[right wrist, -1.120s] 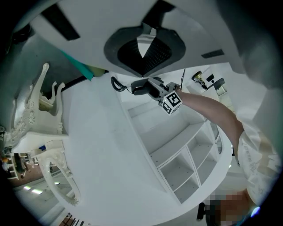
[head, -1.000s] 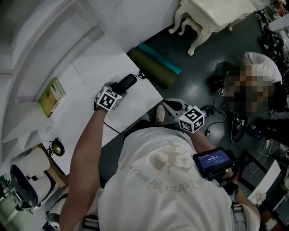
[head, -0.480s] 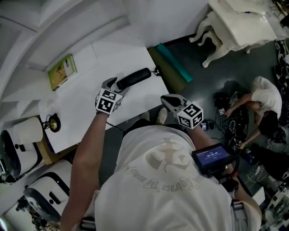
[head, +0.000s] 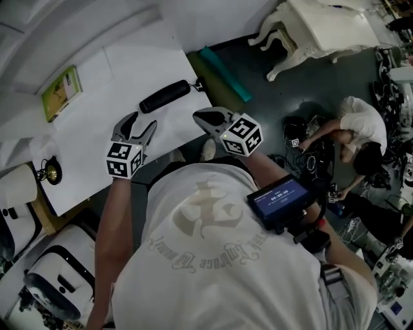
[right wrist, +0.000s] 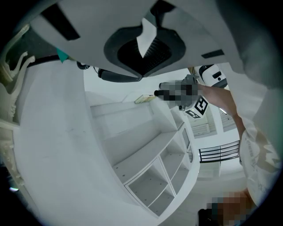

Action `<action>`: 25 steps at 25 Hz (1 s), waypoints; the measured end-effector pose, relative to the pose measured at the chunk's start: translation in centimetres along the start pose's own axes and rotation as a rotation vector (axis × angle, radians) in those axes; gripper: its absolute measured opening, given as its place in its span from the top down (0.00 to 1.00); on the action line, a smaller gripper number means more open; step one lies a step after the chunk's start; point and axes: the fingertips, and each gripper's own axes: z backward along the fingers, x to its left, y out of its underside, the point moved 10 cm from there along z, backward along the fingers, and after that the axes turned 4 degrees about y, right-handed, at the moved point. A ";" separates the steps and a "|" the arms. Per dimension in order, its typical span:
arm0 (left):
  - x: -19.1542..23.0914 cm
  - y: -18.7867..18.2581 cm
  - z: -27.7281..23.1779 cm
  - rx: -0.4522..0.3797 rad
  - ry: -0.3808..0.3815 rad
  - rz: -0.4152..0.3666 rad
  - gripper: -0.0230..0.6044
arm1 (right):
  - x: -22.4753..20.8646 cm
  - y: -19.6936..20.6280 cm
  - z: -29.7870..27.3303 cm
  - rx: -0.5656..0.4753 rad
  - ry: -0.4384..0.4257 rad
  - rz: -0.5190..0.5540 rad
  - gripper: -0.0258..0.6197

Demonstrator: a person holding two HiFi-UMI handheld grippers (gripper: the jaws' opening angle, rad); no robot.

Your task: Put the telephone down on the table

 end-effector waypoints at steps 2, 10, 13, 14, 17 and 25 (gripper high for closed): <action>-0.4 0.6 0.5 -0.030 0.000 0.049 0.57 | 0.1 -0.4 -0.3 0.003 -0.003 0.011 0.94; -0.9 4.1 1.8 -0.094 0.052 0.218 0.76 | 1.7 -1.1 -2.0 0.011 -0.010 0.033 0.94; -1.0 4.6 2.4 -0.098 0.058 0.214 0.81 | 2.4 -1.0 -2.3 0.015 -0.004 0.030 0.94; -1.1 4.6 2.5 -0.098 0.061 0.212 0.82 | 2.5 -0.9 -2.2 0.017 -0.002 0.028 0.94; -1.2 4.6 2.2 -0.092 0.073 0.201 0.86 | 2.5 -0.8 -2.0 0.024 0.006 0.024 0.94; -0.8 4.7 1.7 -0.066 0.087 0.189 0.94 | 2.9 -0.5 -1.5 0.023 0.028 0.020 0.94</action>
